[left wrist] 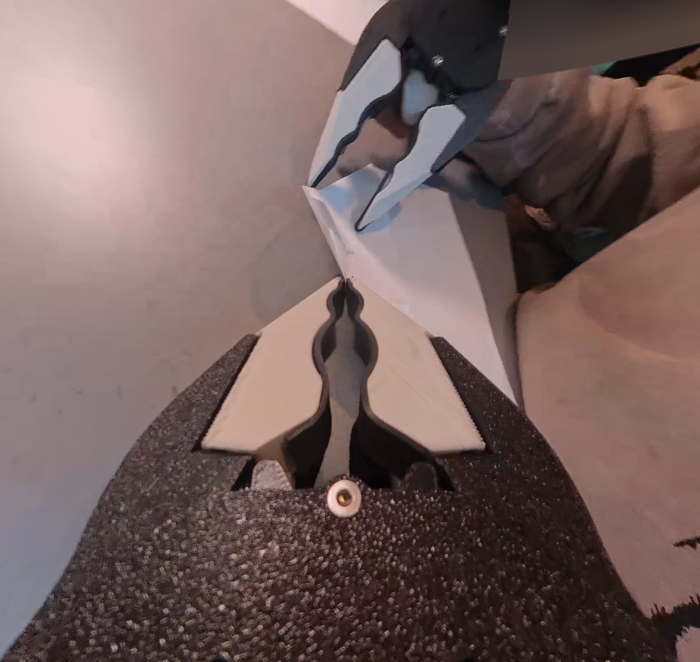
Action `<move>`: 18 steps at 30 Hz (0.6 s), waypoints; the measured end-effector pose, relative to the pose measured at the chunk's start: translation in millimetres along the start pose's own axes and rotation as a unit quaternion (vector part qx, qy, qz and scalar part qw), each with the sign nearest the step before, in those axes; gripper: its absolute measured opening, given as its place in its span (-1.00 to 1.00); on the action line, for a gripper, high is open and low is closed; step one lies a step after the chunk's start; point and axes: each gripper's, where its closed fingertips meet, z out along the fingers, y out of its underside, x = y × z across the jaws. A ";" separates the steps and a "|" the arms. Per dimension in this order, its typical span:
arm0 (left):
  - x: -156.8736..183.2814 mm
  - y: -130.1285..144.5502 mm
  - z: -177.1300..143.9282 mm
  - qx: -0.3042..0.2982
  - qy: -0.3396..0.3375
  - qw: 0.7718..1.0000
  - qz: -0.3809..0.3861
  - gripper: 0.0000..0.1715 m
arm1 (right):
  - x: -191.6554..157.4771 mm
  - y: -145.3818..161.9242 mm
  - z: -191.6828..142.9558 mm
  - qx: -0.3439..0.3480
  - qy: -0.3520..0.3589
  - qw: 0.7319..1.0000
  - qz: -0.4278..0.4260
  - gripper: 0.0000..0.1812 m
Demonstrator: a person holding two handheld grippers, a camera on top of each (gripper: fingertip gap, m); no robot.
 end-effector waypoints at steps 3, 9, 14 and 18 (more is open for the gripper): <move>17.3 -20.8 -11.7 0.024 0.035 0.996 0.077 -1.00 | -7.7 -29.2 -19.2 0.068 -0.071 0.995 0.002 -0.55; 43.1 -80.0 -45.5 0.052 0.026 0.963 0.263 -1.00 | -10.4 -91.1 -66.5 0.111 -0.136 0.981 -0.088 -1.00; 61.6 -157.7 -96.8 0.066 -0.098 0.880 0.460 -1.00 | 26.1 -183.4 -123.5 0.135 0.110 0.930 -0.323 -1.00; 77.1 -153.7 -106.8 0.020 -0.170 0.802 0.573 -1.00 | 14.2 -199.9 -134.9 0.114 0.232 0.856 -0.448 -1.00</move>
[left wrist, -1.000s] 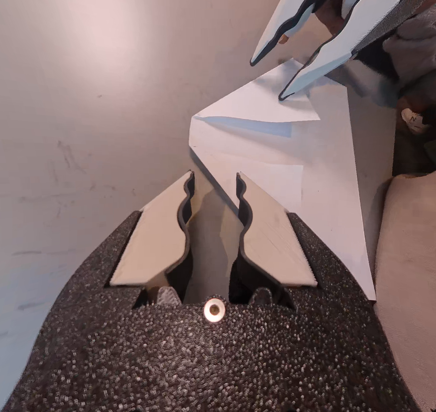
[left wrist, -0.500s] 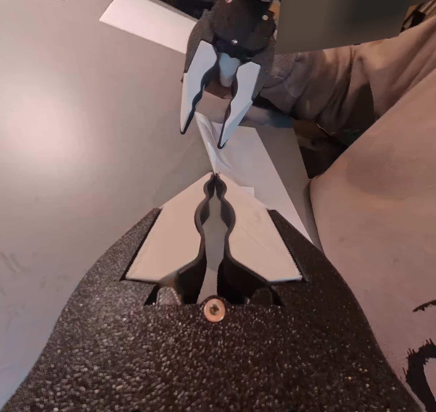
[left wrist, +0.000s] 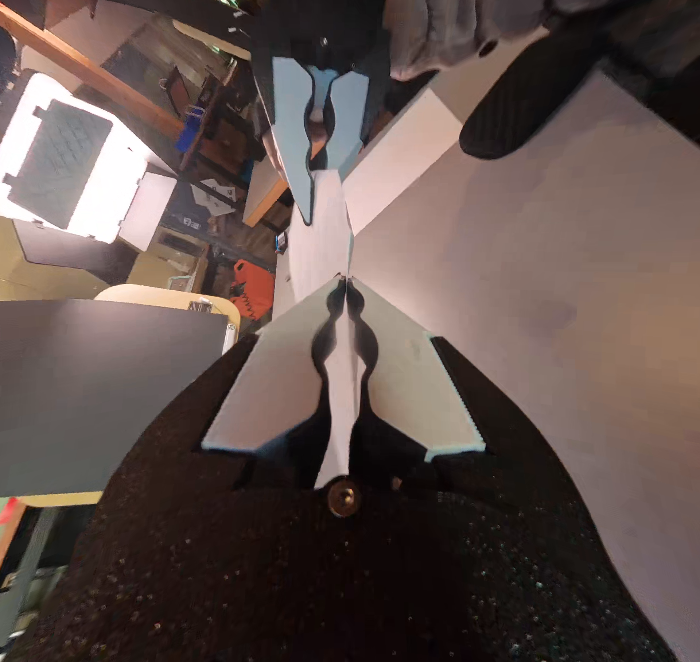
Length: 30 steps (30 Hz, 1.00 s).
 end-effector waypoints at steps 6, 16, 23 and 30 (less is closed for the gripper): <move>146.3 88.5 39.8 -0.084 0.074 0.992 -0.050 -1.00 | -184.2 40.5 36.8 -0.048 -0.088 0.992 0.074 -1.00; 206.6 114.7 39.6 -0.057 0.153 0.975 -0.148 -1.00 | -242.7 44.2 15.6 -0.077 -0.150 0.982 0.084 -0.73; 202.7 123.2 40.9 -0.045 0.155 0.966 -0.200 -1.00 | -240.8 47.1 2.0 -0.062 -0.181 0.964 0.186 -1.00; 194.9 109.0 29.0 -0.056 0.171 0.930 -0.321 -0.55 | -240.6 37.7 -13.9 -0.186 -0.364 0.864 0.293 -1.00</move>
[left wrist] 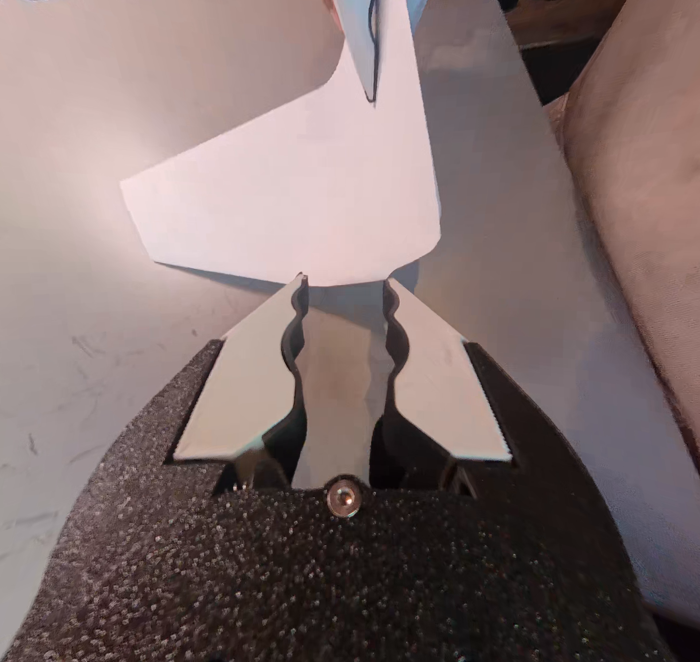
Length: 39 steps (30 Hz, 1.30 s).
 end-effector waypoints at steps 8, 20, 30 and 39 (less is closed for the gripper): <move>35.7 -13.0 -12.9 -0.027 0.014 0.999 0.020 -0.49 | 5.5 -7.2 -15.6 -0.082 -0.116 0.987 0.075 -1.00; 35.2 -14.0 12.7 -0.061 0.084 0.990 -0.091 -0.83 | -15.0 -31.2 -23.8 -0.058 -0.270 0.955 0.111 -1.00; 25.2 5.8 18.9 -0.053 0.184 0.919 -0.344 -1.00 | 13.0 -34.3 -10.7 0.039 -0.335 0.932 0.132 -0.96; 7.7 11.1 21.0 -0.064 0.184 0.900 -0.390 -1.00 | 61.7 -22.4 18.4 0.073 -0.352 0.913 0.190 -1.00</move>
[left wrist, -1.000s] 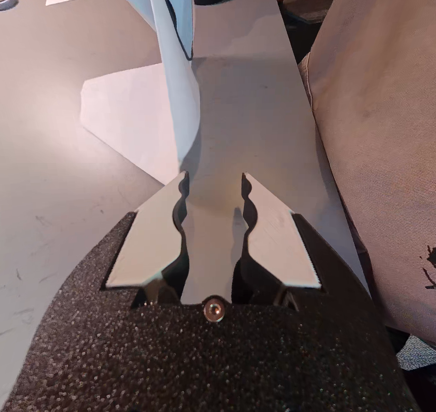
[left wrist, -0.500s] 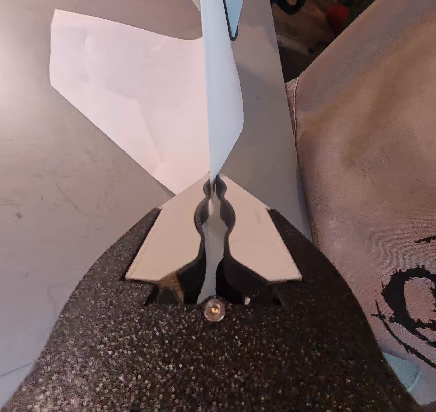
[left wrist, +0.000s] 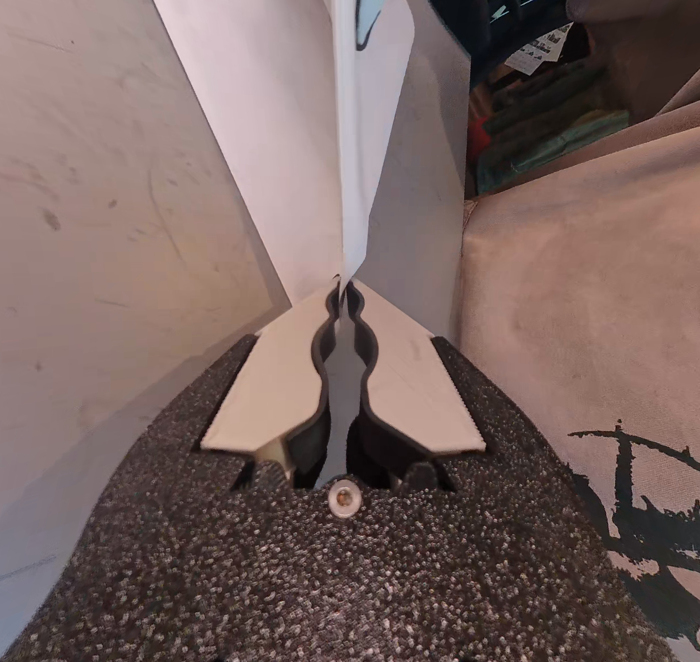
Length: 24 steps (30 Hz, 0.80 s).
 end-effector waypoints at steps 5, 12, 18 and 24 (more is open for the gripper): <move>3.3 -3.5 -25.0 0.031 -0.019 0.999 0.030 -0.73 | 10.9 13.9 8.1 -0.041 -0.009 0.999 0.009 -1.00; 0.1 -12.0 -29.0 0.056 -0.080 0.994 0.053 -0.82 | 16.3 19.4 16.1 -0.087 -0.002 0.996 0.008 -1.00; 9.4 -7.0 -19.3 0.036 -0.127 0.984 0.115 -0.86 | 16.8 20.3 14.8 -0.102 0.025 0.994 -0.004 -1.00; -7.9 16.3 -4.8 -0.023 -0.187 0.971 0.145 -0.89 | 15.6 21.0 10.5 -0.103 0.042 0.994 -0.016 -1.00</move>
